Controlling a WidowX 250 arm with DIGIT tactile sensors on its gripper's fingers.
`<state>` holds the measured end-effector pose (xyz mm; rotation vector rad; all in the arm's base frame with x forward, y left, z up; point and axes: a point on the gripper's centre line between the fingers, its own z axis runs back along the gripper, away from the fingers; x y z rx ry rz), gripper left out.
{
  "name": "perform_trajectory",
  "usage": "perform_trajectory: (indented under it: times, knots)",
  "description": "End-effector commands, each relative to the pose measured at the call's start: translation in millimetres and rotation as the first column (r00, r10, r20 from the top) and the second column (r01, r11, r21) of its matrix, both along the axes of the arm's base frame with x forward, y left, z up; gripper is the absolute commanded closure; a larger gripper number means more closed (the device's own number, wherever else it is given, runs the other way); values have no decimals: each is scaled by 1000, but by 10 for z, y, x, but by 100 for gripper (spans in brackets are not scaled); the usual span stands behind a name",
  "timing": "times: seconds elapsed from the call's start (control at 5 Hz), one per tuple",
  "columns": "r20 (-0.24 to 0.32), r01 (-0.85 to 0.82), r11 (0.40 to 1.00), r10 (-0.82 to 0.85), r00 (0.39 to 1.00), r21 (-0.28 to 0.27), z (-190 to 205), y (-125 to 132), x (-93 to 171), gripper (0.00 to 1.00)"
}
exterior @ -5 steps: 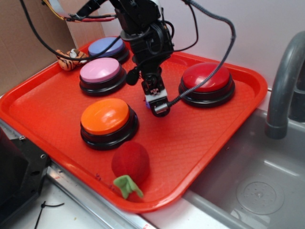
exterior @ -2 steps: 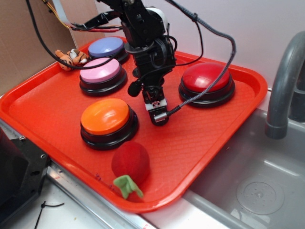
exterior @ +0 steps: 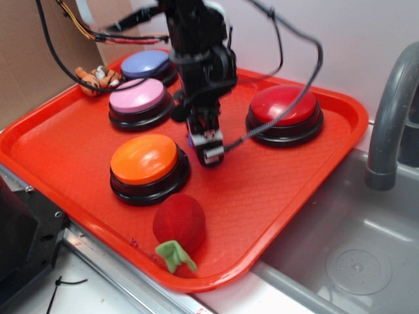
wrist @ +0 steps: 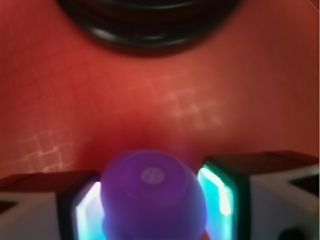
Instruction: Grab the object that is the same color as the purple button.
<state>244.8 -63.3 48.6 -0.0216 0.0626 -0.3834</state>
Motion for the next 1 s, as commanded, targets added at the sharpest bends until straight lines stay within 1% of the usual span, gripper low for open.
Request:
perform_trajectory:
  times: [0.0, 0.2, 0.4, 0.6, 0.8]
  knots:
    - [69, -288, 956, 284, 956, 49, 937, 370, -215, 100]
    - [139, -426, 902, 413, 900, 72, 1240, 577, -489, 100]
    - [157, -481, 875, 468, 870, 61, 1384, 705, -659, 100]
    - [185, -532, 846, 517, 836, 40, 1432, 868, -832, 100]
    - [192, -491, 869, 474, 860, 57, 1403, 851, -820, 100]
